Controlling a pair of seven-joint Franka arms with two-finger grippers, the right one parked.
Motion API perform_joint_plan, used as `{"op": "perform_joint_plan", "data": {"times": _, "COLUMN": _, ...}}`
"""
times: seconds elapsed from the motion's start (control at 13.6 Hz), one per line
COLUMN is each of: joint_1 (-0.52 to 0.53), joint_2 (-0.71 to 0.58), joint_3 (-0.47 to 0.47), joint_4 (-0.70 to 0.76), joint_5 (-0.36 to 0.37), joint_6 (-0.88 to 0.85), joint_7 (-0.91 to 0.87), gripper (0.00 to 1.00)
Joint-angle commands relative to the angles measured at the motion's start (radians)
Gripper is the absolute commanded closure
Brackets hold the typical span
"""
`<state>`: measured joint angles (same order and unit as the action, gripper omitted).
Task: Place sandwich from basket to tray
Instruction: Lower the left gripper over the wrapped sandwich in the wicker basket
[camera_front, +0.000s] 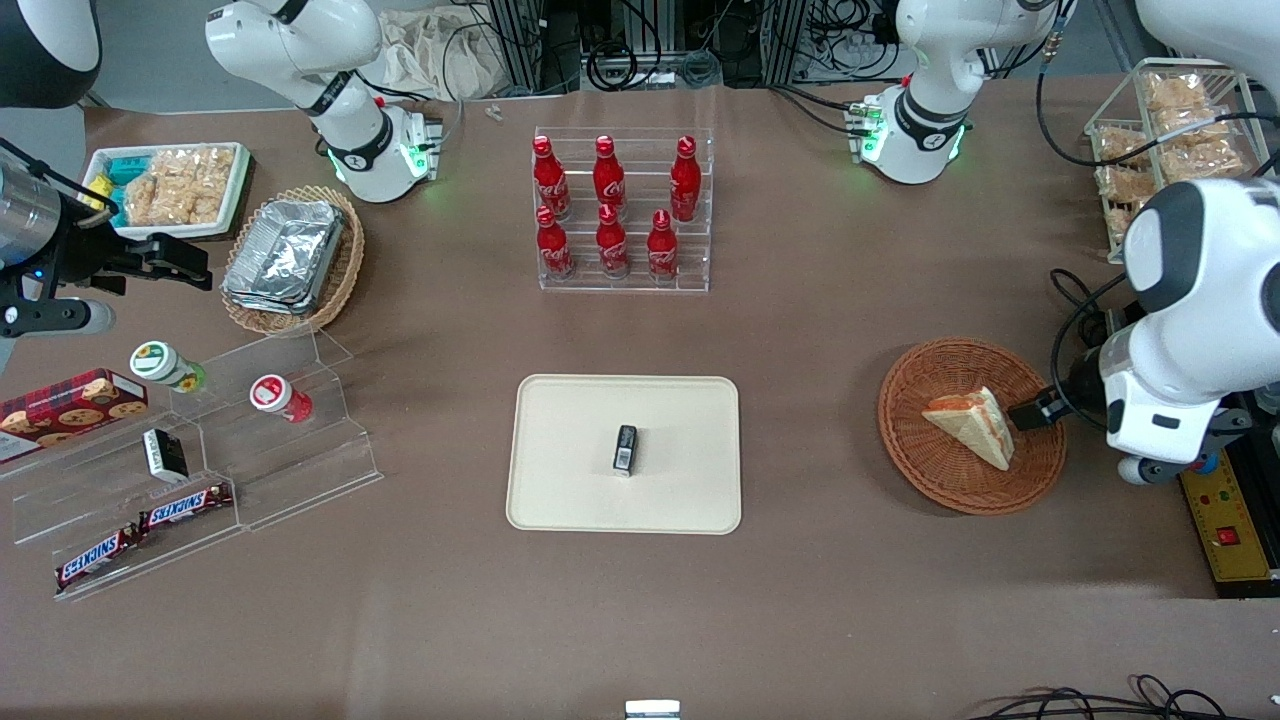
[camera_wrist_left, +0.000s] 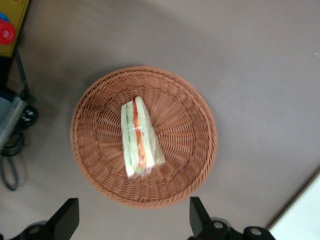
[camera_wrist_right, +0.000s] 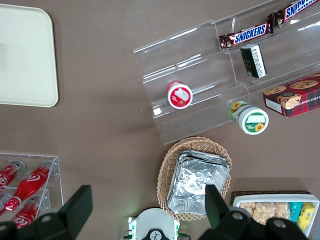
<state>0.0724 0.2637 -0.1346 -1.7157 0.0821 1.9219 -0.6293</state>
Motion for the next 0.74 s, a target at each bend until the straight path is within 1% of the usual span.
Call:
{"op": "perform_joint_plan", "data": {"times": 0.0, "joint_1": 0.044, "joint_2": -0.125, "joint_3": -0.005, "joint_4": -0.322, "joint_5": -0.004, "joint_6": 0.266, "joint_7": -0.058, "gripper": 0.01}}
{"op": "perform_joint_plan", "data": {"times": 0.15, "joint_1": 0.067, "joint_2": -0.13, "joint_3": -0.005, "joint_4": -0.467, "joint_5": -0.004, "joint_6": 0.452, "joint_7": -0.085, "gripper": 0.01}}
{"op": "perform_joint_plan", "data": {"times": 0.22, "joint_1": 0.072, "joint_2": -0.124, "joint_3": -0.005, "joint_4": -0.495, "joint_5": -0.004, "joint_6": 0.509, "joint_7": -0.09, "gripper": 0.01}}
{"op": "perform_joint_plan", "data": {"times": 0.52, "joint_1": 0.072, "joint_2": -0.103, "joint_3": -0.006, "joint_4": -0.496, "joint_5": -0.011, "joint_6": 0.523, "joint_7": -0.154, "gripper": 0.01}}
{"op": "perform_joint_plan", "data": {"times": 0.66, "joint_1": 0.07, "joint_2": -0.078, "joint_3": -0.006, "joint_4": -0.492, "joint_5": -0.021, "joint_6": 0.537, "joint_7": -0.156, "gripper": 0.01}}
